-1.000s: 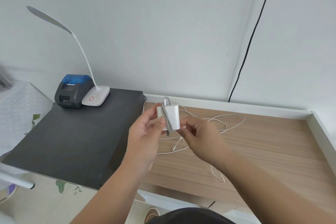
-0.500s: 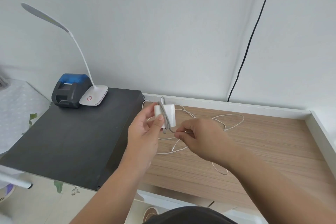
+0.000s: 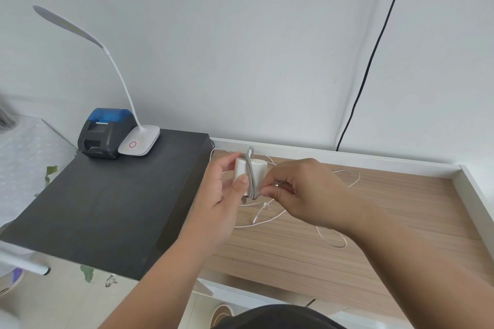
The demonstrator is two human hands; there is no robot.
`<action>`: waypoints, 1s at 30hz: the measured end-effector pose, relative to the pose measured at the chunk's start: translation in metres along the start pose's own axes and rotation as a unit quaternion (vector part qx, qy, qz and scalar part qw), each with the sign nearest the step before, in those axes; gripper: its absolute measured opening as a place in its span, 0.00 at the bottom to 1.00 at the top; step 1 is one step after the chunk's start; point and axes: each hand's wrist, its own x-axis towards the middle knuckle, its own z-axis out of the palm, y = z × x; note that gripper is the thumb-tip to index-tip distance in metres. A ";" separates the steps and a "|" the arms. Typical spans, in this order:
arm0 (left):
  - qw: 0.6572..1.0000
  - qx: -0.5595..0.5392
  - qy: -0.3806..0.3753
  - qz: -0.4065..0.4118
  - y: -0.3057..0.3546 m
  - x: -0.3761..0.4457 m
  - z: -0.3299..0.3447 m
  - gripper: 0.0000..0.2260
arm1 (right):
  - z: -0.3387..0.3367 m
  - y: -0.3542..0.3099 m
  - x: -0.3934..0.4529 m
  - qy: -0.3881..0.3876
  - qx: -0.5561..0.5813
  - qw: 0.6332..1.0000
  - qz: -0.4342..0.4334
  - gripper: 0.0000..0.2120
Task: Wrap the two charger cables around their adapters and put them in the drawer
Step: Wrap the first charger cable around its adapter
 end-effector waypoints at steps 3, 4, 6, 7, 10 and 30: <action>0.997 -0.071 0.012 -0.036 0.000 -0.002 0.006 0.16 | 0.001 -0.001 -0.001 0.010 0.037 0.999 -0.019 0.03; 0.993 -0.109 0.008 -0.050 0.001 -0.003 0.008 0.17 | 0.001 -0.001 -0.001 0.015 0.052 0.998 -0.022 0.03; 0.979 -0.187 -0.008 -0.081 0.004 -0.004 0.012 0.18 | 0.002 0.000 -0.001 0.020 0.080 0.996 -0.016 0.04; 0.973 -0.207 -0.018 -0.098 0.006 -0.005 0.013 0.18 | 0.003 0.001 -0.001 0.020 0.090 0.996 -0.011 0.04; 0.967 -0.218 -0.050 -0.120 0.007 -0.007 0.014 0.20 | 0.006 0.003 -0.001 0.016 0.093 0.995 -0.012 0.03; 0.983 -0.067 -0.091 -0.143 0.013 -0.002 -0.006 0.17 | -0.031 0.026 0.006 -0.012 0.051 0.998 -0.043 0.03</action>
